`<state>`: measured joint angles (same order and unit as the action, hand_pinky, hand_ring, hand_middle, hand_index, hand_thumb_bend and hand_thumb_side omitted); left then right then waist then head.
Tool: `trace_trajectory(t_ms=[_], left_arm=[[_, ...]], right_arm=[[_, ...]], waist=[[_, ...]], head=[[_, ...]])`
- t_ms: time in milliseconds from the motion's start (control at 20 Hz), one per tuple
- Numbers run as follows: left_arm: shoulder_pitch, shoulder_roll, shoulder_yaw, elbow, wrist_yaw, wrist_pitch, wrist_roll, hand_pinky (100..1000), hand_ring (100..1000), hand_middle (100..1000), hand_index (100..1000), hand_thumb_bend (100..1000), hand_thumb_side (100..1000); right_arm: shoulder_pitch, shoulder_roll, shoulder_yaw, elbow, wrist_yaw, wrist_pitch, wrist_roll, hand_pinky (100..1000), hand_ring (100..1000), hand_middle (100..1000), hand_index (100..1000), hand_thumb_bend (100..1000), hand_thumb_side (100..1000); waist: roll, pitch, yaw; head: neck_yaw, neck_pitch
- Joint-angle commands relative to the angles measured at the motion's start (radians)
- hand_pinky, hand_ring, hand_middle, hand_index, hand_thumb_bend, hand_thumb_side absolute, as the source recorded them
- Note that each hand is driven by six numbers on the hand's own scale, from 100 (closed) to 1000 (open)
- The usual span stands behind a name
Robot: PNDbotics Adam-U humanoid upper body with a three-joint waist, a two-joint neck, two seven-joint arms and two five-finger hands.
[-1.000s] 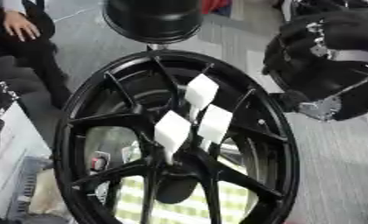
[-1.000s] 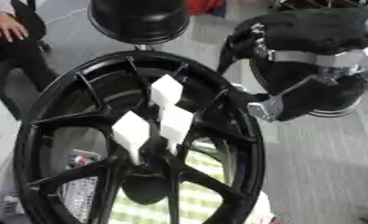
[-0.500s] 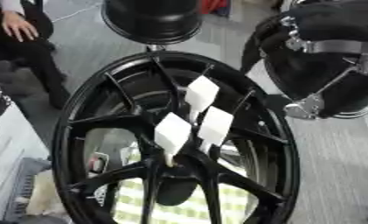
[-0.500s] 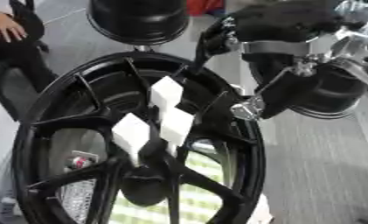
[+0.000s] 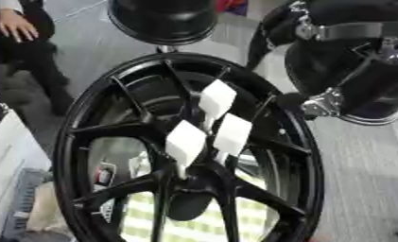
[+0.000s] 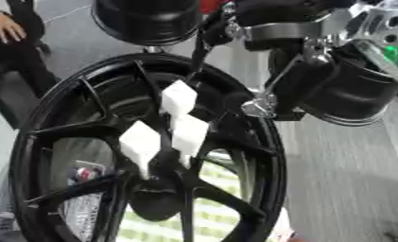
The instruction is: Pull the pin out of the wheel hub.
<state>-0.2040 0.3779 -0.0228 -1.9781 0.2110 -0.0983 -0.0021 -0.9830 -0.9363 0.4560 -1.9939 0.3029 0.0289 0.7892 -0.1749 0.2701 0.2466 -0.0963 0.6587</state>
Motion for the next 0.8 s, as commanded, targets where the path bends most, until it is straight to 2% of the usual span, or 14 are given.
trace_trajectory(t_ms=[50,500,800], left_arm=[[-0.013,0.013,-0.003,-0.022,0.006,0.0,-0.006,780,666,664,831,100,723],[-0.037,0.012,-0.011,-0.022,0.007,-0.001,-0.017,781,667,664,831,100,728],[-0.047,0.01,-0.016,-0.022,0.007,-0.001,-0.024,782,667,665,831,100,733]], right_arm=[[-0.002,-0.014,-0.018,-0.006,0.025,0.013,-0.012,981,891,774,810,244,162],[0.021,0.0,-0.009,-0.006,0.067,0.027,-0.077,976,891,770,816,229,117],[0.038,0.004,-0.009,-0.006,0.113,0.047,-0.118,981,890,769,818,249,118]], waist=[[0.005,-0.009,0.005],[-0.014,0.02,0.044],[-0.028,0.035,0.076]], head=[[-0.012,-0.01],[-0.03,-0.038],[-0.045,-0.058]])
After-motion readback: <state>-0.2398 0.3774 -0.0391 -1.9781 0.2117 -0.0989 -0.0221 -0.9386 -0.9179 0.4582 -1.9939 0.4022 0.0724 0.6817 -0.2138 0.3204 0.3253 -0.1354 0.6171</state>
